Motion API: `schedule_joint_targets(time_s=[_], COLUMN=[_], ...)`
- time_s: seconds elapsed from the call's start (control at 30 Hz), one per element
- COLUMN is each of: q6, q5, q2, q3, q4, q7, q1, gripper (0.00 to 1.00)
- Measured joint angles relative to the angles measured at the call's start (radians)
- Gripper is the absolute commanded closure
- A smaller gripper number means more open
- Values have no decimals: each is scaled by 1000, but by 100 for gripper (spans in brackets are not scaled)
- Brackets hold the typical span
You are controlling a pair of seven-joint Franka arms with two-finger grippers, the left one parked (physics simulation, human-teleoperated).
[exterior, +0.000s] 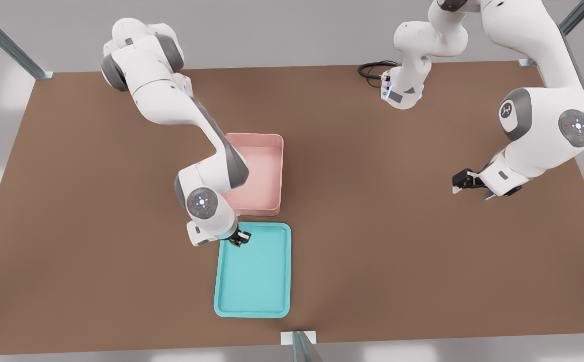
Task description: The left arm remains still, and the right arm places the button from the box into the tray
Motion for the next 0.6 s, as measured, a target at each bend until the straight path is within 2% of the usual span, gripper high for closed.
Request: schedule_joint_targets(time_s=[0.17,0.5,0.53,0.57,0.6], q6=[-19,81,91,99,106], q5=[1,0,0,-1,-1], q2=[156,264,268,271,272], q3=[0,-9,-11,-12,-13], q4=[109,148,148,148,148], q7=[1,4,4,5,6], q1=[-2,-19,-17,-17,-16], gripper=[51,51,46,28,5])
